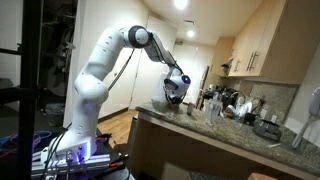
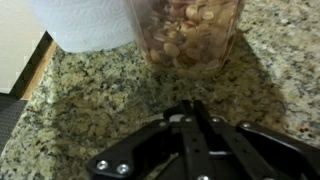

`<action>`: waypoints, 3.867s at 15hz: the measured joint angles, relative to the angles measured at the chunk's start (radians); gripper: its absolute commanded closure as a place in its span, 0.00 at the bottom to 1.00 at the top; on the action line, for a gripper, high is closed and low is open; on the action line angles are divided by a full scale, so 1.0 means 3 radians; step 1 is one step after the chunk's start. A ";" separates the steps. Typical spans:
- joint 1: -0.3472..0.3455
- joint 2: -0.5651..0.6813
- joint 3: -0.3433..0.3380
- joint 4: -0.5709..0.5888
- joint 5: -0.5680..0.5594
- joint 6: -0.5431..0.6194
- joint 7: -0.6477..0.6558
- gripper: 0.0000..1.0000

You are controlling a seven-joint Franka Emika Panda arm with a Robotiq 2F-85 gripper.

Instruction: Take the bottle on the tissue roll and put it on the table, then take the object and put it on the bottle

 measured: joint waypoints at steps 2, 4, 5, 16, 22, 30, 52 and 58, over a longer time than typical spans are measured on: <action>0.0108 -0.0305 0.0010 -0.0166 -0.0122 0.0306 0.0140 1.00; 0.0226 -0.0630 0.0053 -0.0359 -0.0270 0.0680 0.0263 1.00; 0.0271 -0.0793 0.0098 -0.0459 -0.0340 0.0868 0.0327 0.75; 0.0084 -0.1059 0.0204 -0.1042 -0.1531 0.1437 0.1841 0.01; 0.0090 -0.0959 0.0214 -0.1022 -0.1988 0.1133 0.2327 0.00; 0.0093 -0.0677 0.0202 -0.0848 -0.1252 0.1078 0.1682 0.00; 0.0037 0.0234 0.0247 -0.0097 0.0115 0.0713 -0.0218 0.00; 0.0008 0.0374 0.0250 0.0070 0.0541 0.0657 -0.0775 0.40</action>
